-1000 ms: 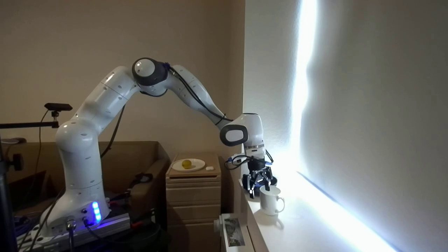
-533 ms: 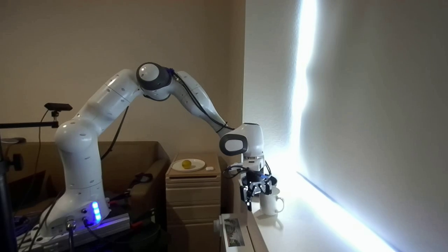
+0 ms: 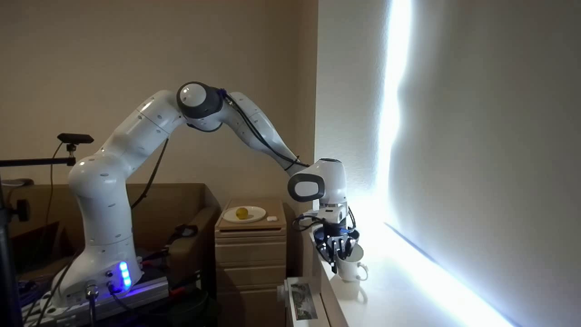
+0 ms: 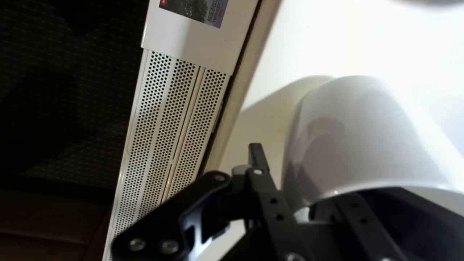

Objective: Move the mug cup from the window sill to the top of the dresser

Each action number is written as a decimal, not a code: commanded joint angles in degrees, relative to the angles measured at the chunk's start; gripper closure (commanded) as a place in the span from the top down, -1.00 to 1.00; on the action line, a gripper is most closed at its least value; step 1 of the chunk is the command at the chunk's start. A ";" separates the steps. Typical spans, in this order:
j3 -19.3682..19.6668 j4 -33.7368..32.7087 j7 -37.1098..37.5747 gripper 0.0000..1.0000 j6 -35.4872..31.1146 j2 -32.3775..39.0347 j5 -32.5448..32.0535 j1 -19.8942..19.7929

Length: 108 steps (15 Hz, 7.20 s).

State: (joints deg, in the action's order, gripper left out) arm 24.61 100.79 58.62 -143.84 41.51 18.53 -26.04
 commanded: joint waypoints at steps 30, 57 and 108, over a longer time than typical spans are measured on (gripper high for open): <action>-2.38 28.78 -29.09 -0.97 0.74 -32.99 -17.84 11.00; -34.38 29.89 -28.13 -0.88 2.64 -45.54 -28.33 34.09; -25.62 -21.20 -17.51 -0.97 7.19 9.84 -20.49 48.13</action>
State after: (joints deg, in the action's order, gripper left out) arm -1.46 81.96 41.40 -137.29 49.81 -2.78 21.64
